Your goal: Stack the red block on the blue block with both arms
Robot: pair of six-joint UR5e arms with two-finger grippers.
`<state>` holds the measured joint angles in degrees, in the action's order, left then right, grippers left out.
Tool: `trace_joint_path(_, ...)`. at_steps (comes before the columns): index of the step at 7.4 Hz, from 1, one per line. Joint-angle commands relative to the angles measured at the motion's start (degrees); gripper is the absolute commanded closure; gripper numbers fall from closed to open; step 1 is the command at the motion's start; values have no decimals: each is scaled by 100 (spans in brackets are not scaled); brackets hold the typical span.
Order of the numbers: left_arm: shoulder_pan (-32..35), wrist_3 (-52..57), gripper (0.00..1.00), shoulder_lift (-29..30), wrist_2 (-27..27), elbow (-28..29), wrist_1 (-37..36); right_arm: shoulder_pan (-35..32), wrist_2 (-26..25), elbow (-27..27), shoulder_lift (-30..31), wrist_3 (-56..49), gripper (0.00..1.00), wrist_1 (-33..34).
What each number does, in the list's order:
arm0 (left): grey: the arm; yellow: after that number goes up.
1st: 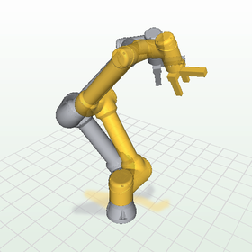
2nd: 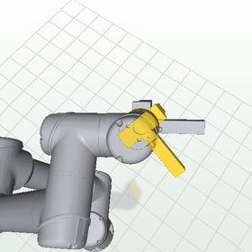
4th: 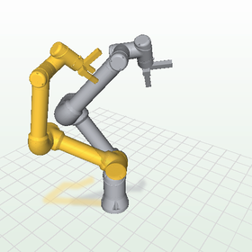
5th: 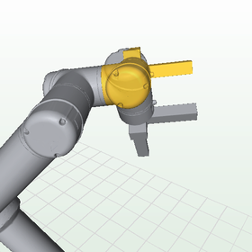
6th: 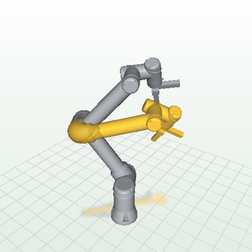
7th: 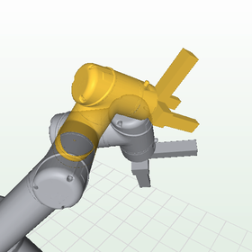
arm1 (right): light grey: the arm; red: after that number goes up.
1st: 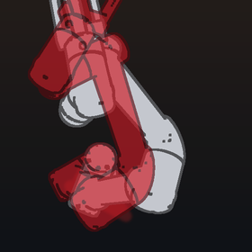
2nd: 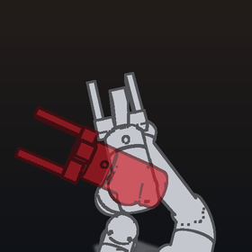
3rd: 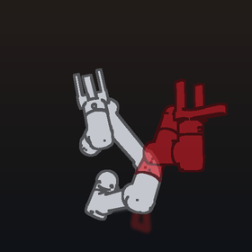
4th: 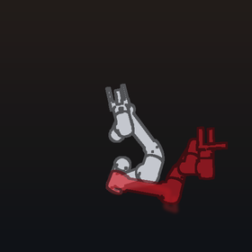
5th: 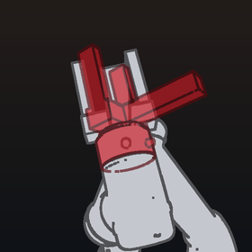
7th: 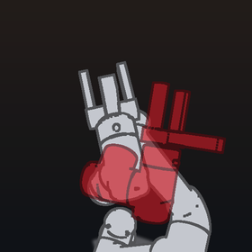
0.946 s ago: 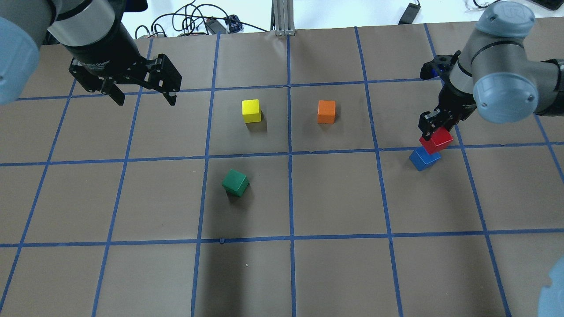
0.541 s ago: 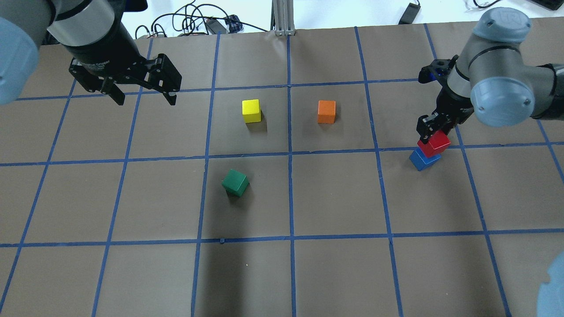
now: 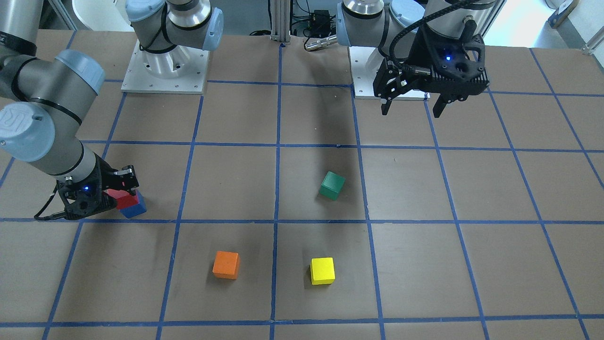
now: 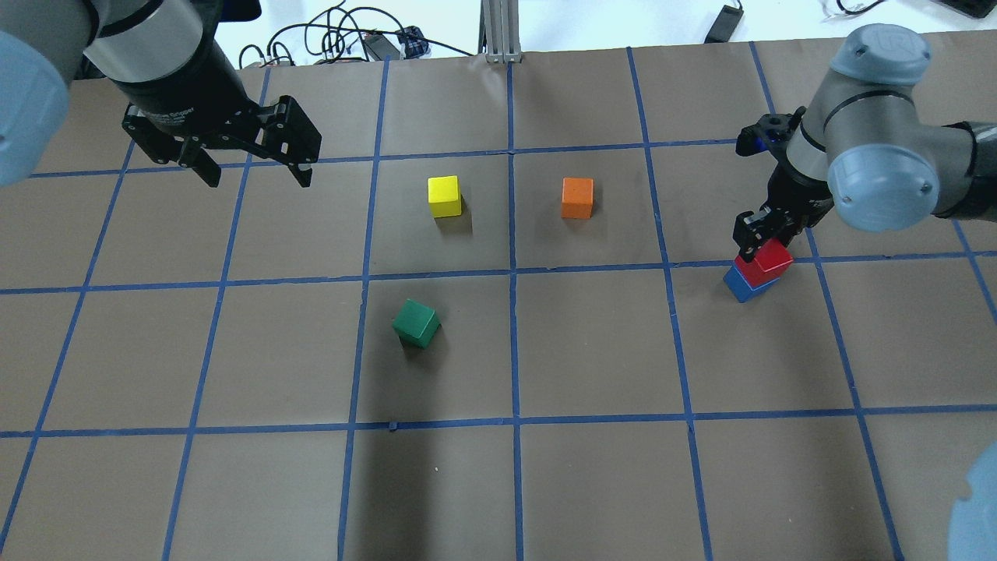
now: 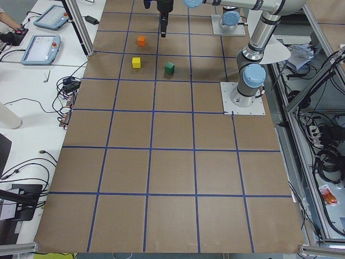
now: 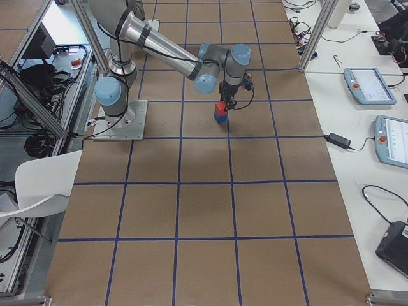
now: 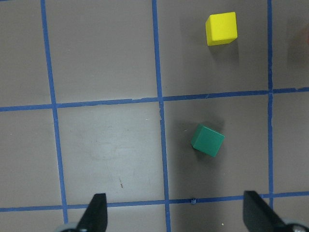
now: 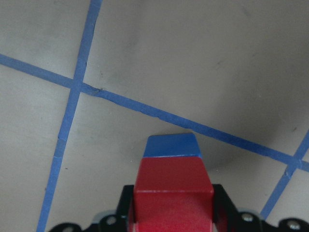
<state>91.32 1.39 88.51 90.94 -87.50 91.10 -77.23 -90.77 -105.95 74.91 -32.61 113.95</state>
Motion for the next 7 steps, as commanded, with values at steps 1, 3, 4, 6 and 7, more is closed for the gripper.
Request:
trace_joint_path(1,0,-7,0,0,29,14,4,6,-11,-40,-2,-26,14,13)
trace_joint_path(3,0,2,0,0,29,14,4,6,-72,30,6,-9,0,144)
trace_joint_path(4,0,2,0,0,29,14,4,6,-72,92,59,35,0,119)
trace_joint_path(6,0,2,0,0,29,14,-5,6,-99,747,190,105,0,-631)
trace_joint_path(7,0,2,0,0,29,22,-14,-3,-133,1178,434,367,0,-1568)
